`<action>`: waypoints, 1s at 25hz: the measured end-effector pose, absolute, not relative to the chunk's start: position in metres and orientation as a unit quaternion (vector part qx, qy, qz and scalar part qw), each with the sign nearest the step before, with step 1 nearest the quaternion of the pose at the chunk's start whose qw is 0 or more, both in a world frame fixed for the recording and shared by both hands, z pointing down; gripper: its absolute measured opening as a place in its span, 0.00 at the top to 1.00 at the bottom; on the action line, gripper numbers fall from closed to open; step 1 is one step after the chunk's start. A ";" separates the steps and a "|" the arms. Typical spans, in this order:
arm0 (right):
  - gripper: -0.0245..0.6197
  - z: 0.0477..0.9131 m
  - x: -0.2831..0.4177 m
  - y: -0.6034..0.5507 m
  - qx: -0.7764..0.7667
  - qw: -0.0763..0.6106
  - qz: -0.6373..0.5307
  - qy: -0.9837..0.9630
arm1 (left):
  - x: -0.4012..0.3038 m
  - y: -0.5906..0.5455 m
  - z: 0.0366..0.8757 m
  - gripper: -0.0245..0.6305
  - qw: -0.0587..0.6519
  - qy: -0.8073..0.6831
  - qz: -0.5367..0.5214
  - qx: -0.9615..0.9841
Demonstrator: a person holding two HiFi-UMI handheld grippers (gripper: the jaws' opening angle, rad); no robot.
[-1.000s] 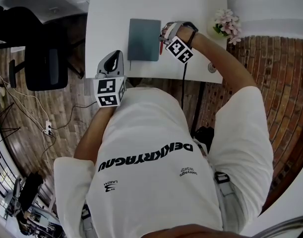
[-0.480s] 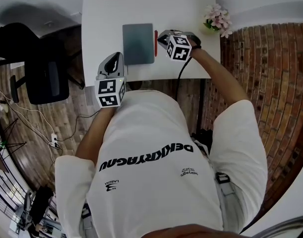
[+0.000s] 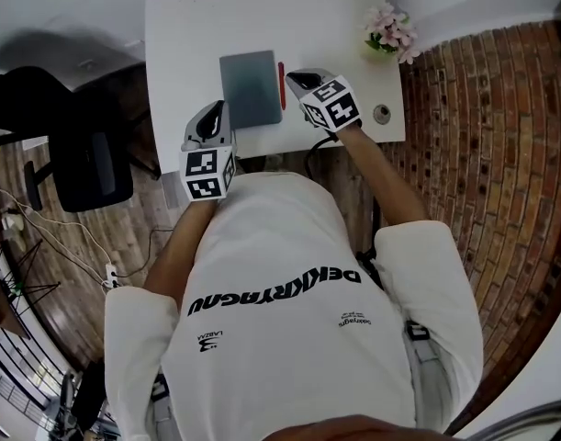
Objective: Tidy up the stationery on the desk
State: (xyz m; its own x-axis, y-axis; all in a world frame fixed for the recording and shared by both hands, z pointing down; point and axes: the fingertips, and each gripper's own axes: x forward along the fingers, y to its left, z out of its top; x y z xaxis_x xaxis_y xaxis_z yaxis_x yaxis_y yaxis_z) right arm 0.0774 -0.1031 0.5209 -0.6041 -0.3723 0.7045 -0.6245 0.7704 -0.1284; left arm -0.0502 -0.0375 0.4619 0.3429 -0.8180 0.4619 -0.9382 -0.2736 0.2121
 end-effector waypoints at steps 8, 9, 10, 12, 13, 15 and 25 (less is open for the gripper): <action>0.96 0.460 0.090 -0.108 0.427 0.170 0.181 -0.869 | -0.035 -0.046 0.455 0.96 0.217 -0.542 0.130 0.802; 0.96 0.455 0.091 -0.106 0.438 0.156 0.181 -0.867 | -0.034 -0.047 0.455 0.96 0.216 -0.540 0.129 0.803; 0.96 0.450 0.092 -0.104 0.447 0.143 0.185 -0.864 | -0.032 -0.047 0.454 0.96 0.215 -0.538 0.128 0.805; 0.96 0.439 0.091 -0.100 0.459 0.112 0.195 -0.860 | -0.030 -0.050 0.450 0.96 0.212 -0.537 0.122 0.807; 0.96 0.433 0.090 -0.098 0.463 0.100 0.197 -0.858 | -0.029 -0.052 0.448 0.96 0.211 -0.537 0.119 0.808; 0.96 0.425 0.087 -0.093 0.470 0.088 0.197 -0.856 | -0.027 -0.054 0.445 0.96 0.209 -0.537 0.114 0.809; 0.96 0.407 0.089 -0.076 0.511 0.052 0.198 -0.835 | -0.017 -0.059 0.432 0.96 0.196 -0.534 0.100 0.816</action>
